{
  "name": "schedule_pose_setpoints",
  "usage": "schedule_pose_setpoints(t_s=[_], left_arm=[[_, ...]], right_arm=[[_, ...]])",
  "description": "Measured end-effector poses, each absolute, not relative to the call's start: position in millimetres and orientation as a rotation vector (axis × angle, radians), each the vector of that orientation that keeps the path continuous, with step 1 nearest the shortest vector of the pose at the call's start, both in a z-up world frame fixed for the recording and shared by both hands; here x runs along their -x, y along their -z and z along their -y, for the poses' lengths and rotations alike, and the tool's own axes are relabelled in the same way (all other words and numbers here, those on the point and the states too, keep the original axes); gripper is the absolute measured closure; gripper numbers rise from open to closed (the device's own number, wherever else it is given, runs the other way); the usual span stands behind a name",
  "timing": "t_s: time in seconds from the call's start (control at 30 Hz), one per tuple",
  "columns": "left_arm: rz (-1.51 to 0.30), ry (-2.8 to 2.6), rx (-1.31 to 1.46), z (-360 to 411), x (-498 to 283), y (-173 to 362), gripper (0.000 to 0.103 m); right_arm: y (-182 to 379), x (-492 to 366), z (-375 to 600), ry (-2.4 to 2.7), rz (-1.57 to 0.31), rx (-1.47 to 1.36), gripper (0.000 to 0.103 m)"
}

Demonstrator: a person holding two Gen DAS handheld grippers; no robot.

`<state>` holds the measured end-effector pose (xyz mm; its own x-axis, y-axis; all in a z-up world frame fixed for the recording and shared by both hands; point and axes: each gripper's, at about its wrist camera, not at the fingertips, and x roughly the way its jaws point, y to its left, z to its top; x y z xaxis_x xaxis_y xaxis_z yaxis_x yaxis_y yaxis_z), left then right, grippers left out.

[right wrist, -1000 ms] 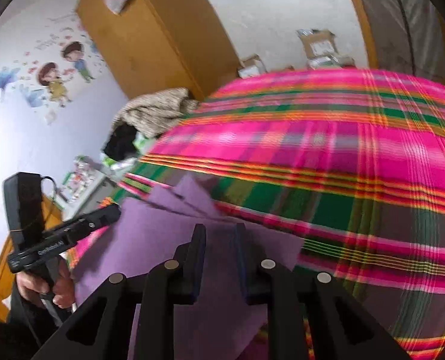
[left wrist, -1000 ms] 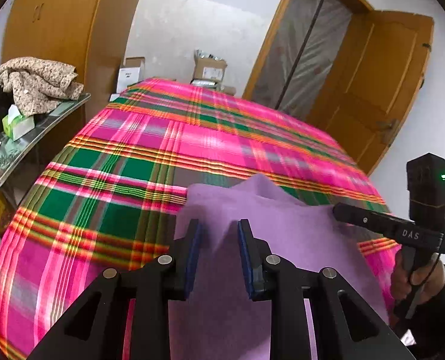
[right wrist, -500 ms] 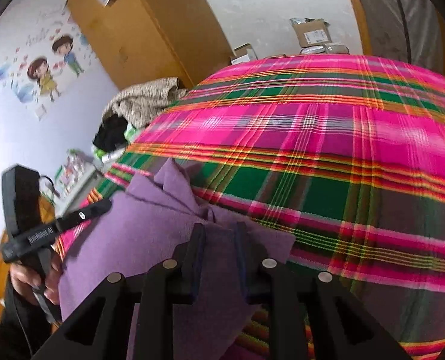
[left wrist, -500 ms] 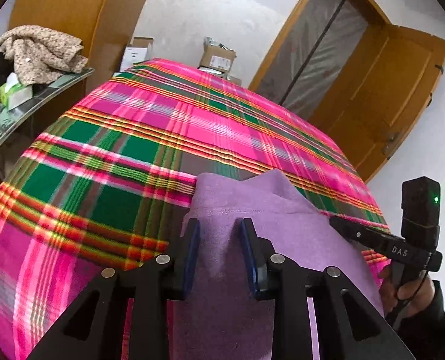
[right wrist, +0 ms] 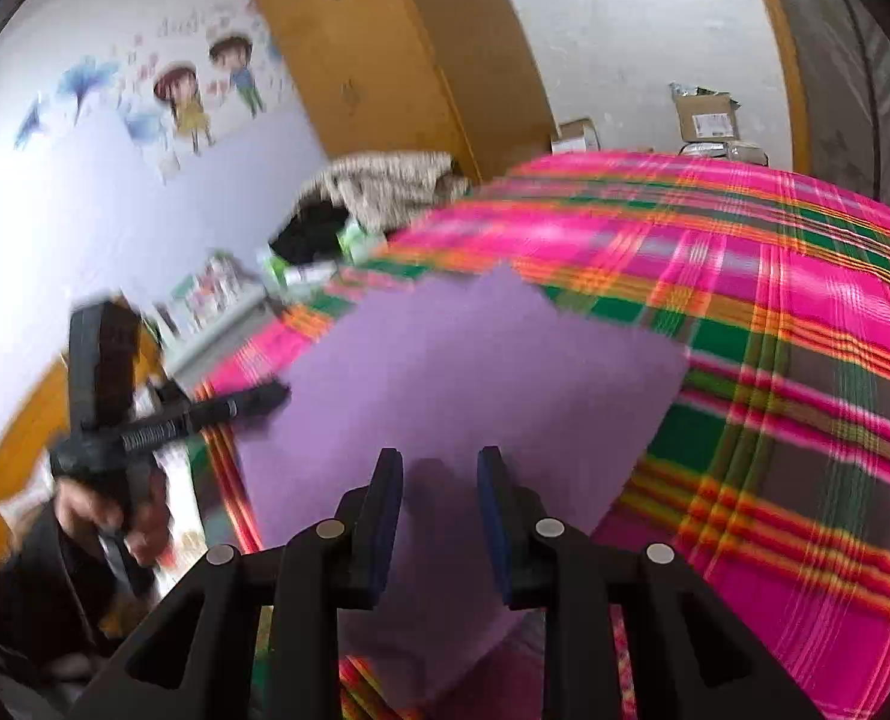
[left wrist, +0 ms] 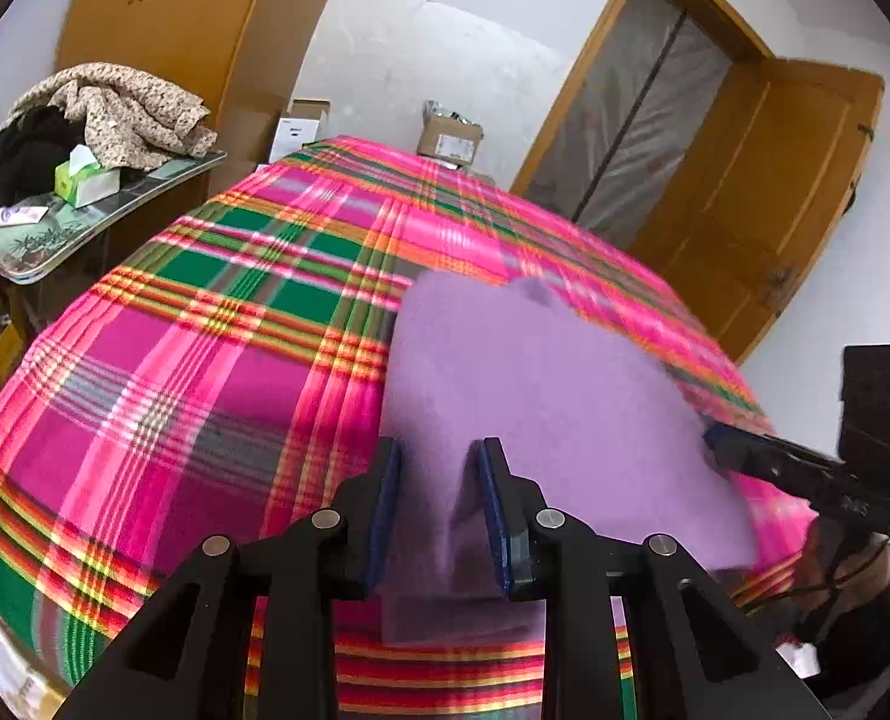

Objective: Fold clothes

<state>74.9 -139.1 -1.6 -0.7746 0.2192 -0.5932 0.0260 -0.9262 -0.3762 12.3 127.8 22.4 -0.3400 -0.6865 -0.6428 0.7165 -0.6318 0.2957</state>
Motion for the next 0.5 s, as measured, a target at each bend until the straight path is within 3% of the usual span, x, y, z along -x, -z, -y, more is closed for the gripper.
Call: schedule_pose_setpoints(t_s=[0.27, 0.5], left_arm=[[0.461, -2.851, 0.949, 128.9, -97.6, -18.2, 0.071], [0.392, -2.821, 0.971, 113.2, -104.0, -8.2, 0.071]], right_arm=[[-42.9, -43.9, -136.0, 2.06, -0.111, -0.846, 0.077], [-24.8, -59.0, -126.3, 2.021, -0.251, -0.882, 0.076]])
